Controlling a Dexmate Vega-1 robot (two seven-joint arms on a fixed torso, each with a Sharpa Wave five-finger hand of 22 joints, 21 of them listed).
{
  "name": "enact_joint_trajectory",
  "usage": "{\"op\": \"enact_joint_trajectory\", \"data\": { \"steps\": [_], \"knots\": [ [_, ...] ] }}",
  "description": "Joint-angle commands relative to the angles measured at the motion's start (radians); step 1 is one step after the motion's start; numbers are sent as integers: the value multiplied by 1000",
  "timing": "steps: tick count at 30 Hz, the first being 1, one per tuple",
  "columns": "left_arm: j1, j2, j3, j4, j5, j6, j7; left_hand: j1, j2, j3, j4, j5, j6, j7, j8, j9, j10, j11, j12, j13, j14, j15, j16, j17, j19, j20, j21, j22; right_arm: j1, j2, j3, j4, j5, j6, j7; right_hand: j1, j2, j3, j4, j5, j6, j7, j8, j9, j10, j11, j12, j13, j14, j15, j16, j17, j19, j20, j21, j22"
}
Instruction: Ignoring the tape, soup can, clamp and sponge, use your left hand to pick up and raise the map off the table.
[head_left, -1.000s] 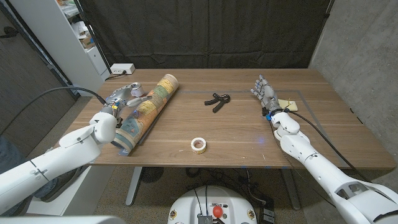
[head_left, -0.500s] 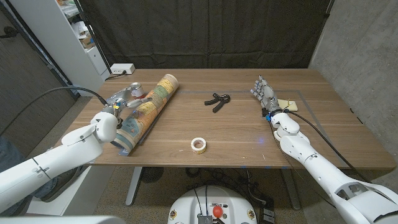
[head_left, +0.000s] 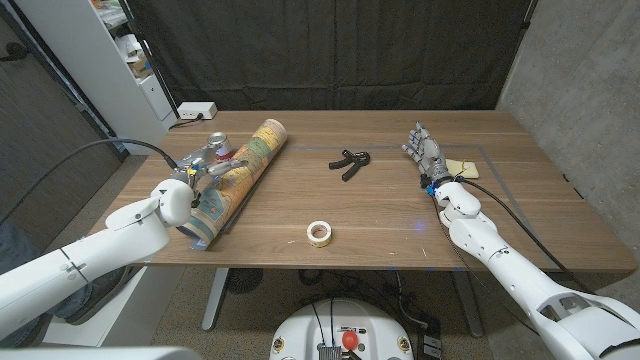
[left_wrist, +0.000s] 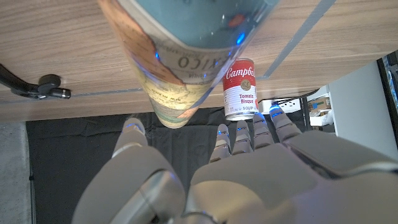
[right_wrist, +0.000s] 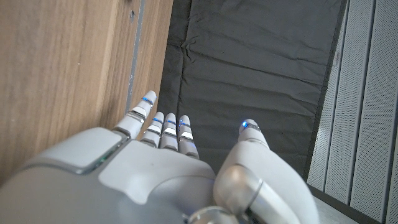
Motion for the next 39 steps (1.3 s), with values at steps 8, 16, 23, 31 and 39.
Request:
{"op": "enact_joint_trajectory", "data": {
  "steps": [8,16,23,31,39],
  "knots": [
    [-87,-6,89,5,22,48,-63,3,-7,-7,-1,12,3,3,5,5,4,3,5,4,-7,4,-5,6,9,5,3,2,5,9,1,22,7,12,14,6,4,-4,-3,-4,5,0,-2,3,7,0,-1,2,8,1,5,2,-2,2,-1,3],
    [-102,-7,103,1,18,63,-80,5,-6,-10,-2,15,7,6,7,5,4,4,6,4,-8,4,-6,6,12,5,3,2,6,7,4,29,11,15,23,6,4,-5,-3,-4,5,-1,-2,3,7,-1,-1,2,7,1,4,2,-2,2,-1,3],
    [-105,-15,113,2,15,77,-78,7,-5,-13,-3,17,-1,7,3,5,6,4,6,4,-5,3,-5,6,16,5,2,1,3,1,7,23,11,15,23,5,5,-5,-3,-4,5,-1,-2,3,8,1,0,2,8,1,4,2,-2,3,-1,3],
    [-110,-24,125,13,6,79,-80,8,-5,-16,-3,19,-7,9,1,5,6,6,6,4,0,2,-5,6,20,5,1,1,0,-3,10,19,12,12,18,5,5,-6,-4,-4,5,0,-2,3,8,2,0,2,8,0,4,2,-2,3,-1,3],
    [-121,-31,140,23,1,77,-87,8,-4,-18,-2,20,-7,9,2,5,5,5,5,4,1,3,-5,6,22,5,1,1,3,-2,9,26,12,12,21,5,5,-6,-4,-3,5,-1,-2,3,8,-1,0,2,9,1,4,2,-3,3,-1,3]
  ]
}}
